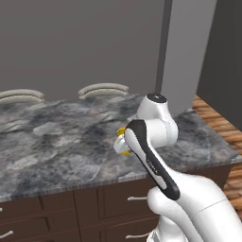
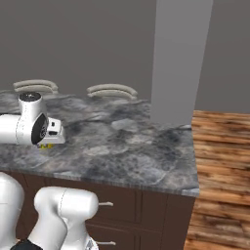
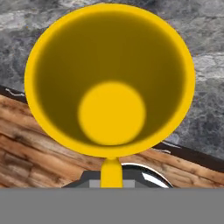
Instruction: Clear the mugs and bowl far away from the sink.
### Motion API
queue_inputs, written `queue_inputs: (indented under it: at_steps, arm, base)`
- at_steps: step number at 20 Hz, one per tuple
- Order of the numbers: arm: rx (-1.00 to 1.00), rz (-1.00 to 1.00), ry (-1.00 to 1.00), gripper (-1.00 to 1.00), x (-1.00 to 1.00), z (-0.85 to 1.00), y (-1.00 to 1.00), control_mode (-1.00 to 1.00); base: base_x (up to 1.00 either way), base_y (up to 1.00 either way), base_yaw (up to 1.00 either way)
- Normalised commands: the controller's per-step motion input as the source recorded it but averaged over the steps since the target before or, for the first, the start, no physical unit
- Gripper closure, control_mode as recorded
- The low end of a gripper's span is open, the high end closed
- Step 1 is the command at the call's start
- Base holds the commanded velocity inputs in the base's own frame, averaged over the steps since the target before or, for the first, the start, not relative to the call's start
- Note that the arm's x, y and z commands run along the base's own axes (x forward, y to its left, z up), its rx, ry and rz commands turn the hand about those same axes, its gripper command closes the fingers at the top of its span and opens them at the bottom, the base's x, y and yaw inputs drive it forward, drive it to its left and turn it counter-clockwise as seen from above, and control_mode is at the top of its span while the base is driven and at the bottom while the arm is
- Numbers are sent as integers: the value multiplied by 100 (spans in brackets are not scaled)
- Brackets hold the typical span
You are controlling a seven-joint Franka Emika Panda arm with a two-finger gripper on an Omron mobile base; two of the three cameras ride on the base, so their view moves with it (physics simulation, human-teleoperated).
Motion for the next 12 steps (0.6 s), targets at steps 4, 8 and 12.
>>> queue_inputs:
  at_steps: [4, 8, 12]
  arm:
    - [0, 0, 12, 100, 64, -59, 0, -100]
    - [-3, 0, 3, 100, 59, -61, 5, -100]
    - [-9, 0, 0, 100, 49, -47, 16, -100]
  base:
    - [0, 0, 0]
    - [0, 0, 0]
    - [0, 0, 0]
